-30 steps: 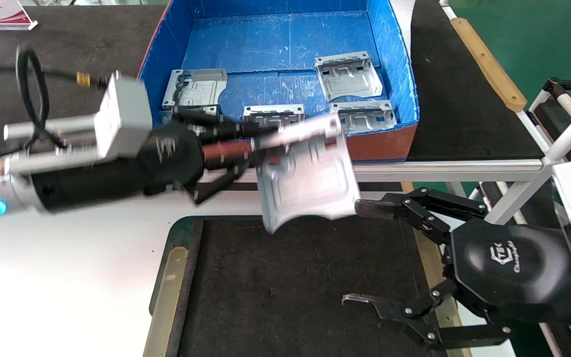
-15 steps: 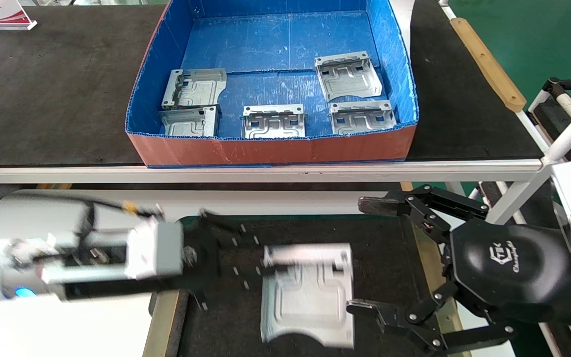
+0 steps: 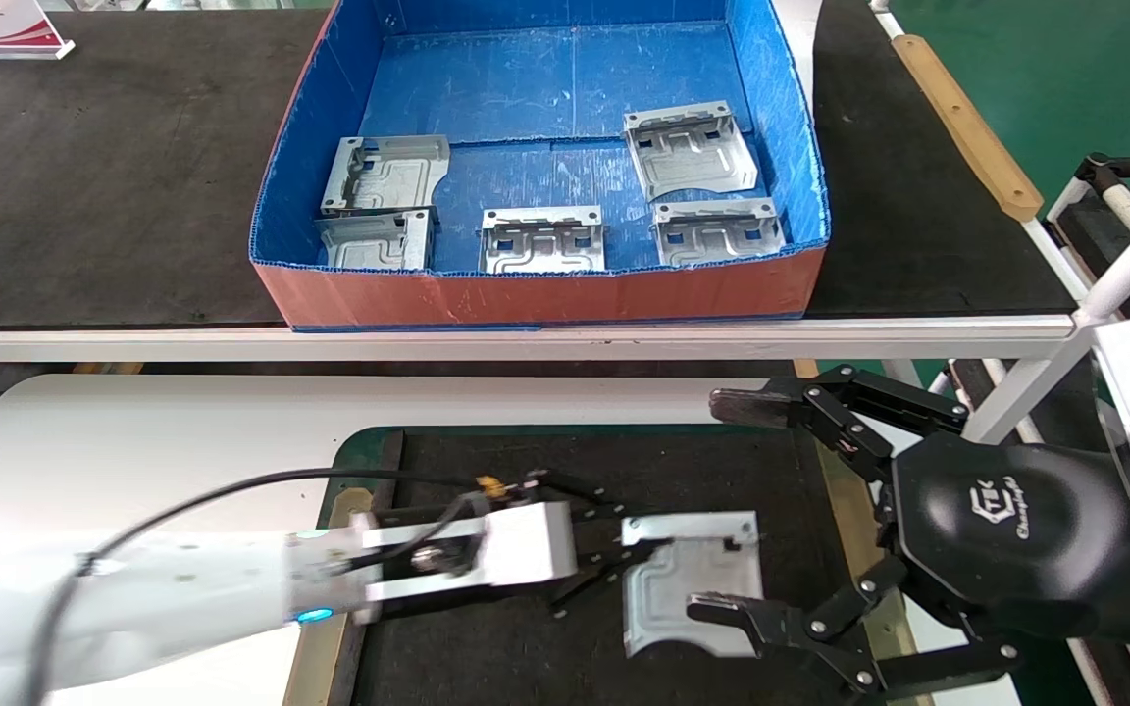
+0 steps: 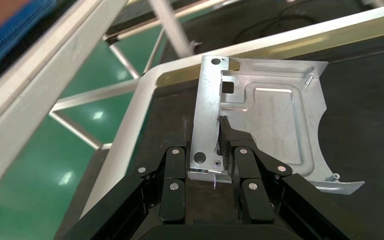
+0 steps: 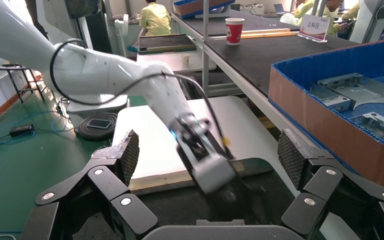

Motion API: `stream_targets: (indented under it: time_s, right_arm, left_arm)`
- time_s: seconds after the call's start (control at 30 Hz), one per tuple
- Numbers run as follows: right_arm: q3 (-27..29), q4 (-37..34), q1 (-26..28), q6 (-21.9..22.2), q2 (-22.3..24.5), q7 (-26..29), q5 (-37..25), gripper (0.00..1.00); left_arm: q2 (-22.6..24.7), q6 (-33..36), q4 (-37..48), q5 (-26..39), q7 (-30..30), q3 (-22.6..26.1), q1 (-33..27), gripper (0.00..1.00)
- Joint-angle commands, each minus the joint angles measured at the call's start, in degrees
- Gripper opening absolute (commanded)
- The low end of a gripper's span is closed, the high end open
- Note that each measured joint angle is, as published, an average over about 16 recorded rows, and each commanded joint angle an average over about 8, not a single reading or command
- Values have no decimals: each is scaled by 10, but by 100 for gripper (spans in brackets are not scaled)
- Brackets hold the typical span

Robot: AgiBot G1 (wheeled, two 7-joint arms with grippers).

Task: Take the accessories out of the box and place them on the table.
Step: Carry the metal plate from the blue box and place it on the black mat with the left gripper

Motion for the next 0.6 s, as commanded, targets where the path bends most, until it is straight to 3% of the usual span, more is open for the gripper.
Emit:
stream_targets:
  time_s: [0.03, 0.3, 0.6]
  right_arm:
    - [0, 0, 0, 0, 0, 0, 0, 100]
    - [0, 0, 0, 0, 0, 0, 0, 100]
    - [0, 0, 0, 0, 0, 0, 0, 100]
  left_arm:
    - [27, -26, 19, 13, 14, 4, -1, 0]
    - [113, -93, 126, 22, 78, 17, -26, 0]
    - [129, -149, 157, -52, 96, 96, -45, 0]
